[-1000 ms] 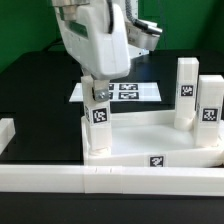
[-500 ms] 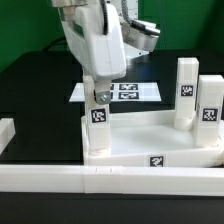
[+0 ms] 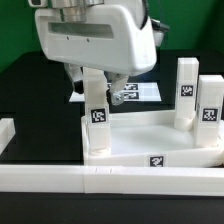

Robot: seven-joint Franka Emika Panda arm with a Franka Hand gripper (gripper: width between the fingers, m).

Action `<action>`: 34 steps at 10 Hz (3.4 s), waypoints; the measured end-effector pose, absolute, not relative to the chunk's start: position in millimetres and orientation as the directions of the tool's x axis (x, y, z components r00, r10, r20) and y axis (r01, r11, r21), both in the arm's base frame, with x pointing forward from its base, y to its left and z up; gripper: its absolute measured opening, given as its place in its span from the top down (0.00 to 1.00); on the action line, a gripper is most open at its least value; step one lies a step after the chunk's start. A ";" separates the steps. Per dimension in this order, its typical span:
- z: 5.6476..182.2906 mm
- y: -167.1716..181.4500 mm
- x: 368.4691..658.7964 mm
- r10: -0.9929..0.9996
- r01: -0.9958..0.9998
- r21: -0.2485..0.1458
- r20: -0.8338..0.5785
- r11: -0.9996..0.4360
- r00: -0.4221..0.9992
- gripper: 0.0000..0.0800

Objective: Assemble desk

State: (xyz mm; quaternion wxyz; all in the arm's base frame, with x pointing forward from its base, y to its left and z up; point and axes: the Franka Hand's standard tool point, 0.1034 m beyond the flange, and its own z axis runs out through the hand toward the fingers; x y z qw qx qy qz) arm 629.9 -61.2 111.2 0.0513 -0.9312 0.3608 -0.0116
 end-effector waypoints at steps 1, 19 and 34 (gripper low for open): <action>111.1 -60.2 629.8 -0.595 -0.592 -0.100 -0.004 -0.799 0.804 0.19; 111.3 -64.7 630.3 -0.398 -0.395 -0.072 0.024 -0.916 0.917 0.64; 110.5 -60.7 630.4 -0.699 -0.697 -0.107 -0.024 -0.709 0.715 0.19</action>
Offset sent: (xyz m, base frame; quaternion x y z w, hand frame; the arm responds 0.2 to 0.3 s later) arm 0.0038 0.0011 0.0029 -0.0153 -0.0162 -0.2649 0.9640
